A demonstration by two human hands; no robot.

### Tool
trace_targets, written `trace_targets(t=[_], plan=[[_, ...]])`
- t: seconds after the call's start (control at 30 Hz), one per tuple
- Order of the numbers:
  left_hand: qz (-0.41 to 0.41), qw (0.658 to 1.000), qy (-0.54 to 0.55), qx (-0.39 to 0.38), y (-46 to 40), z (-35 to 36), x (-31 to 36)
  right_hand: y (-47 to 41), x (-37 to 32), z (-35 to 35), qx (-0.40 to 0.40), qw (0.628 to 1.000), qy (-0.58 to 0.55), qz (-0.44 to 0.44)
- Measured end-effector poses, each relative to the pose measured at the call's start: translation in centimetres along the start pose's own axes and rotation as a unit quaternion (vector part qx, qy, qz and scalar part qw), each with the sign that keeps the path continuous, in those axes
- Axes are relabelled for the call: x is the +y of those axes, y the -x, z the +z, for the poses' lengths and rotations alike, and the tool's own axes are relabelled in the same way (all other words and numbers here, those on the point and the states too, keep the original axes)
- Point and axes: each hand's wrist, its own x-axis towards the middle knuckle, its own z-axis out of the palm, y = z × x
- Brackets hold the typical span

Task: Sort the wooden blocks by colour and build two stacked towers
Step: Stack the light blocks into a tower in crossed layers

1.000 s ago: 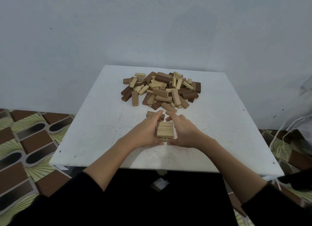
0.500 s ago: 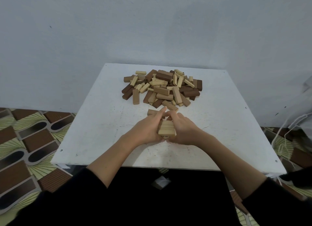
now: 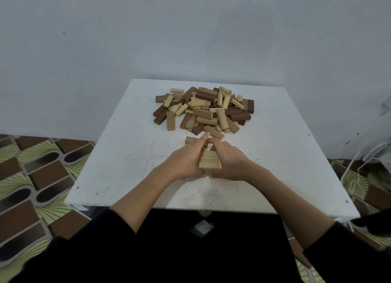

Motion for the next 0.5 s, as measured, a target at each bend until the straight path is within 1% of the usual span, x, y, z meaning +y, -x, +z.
trace_targets(t=[0.23, 0.33, 0.4, 0.5], plan=[[0.009, 1.000, -0.002, 0.008, -0.4, 0.3, -0.4, -0.1, 0.2, 0.1, -0.009, 1.000, -0.003, 0.003], [0.005, 1.000, 0.017, 0.021, -0.3, 0.8, -0.9, 0.3, 0.6, 0.2, 0.012, 1.000, 0.009, 0.011], [-0.004, 0.997, 0.057, 0.050, 0.0, 1.8, -1.3, 0.9, 0.7, 0.5, 0.037, 0.999, 0.011, 0.021], [0.005, 0.987, 0.129, 0.097, 0.9, 3.3, -1.7, 2.0, 0.6, 1.8, 0.064, 0.997, -0.009, 0.052]])
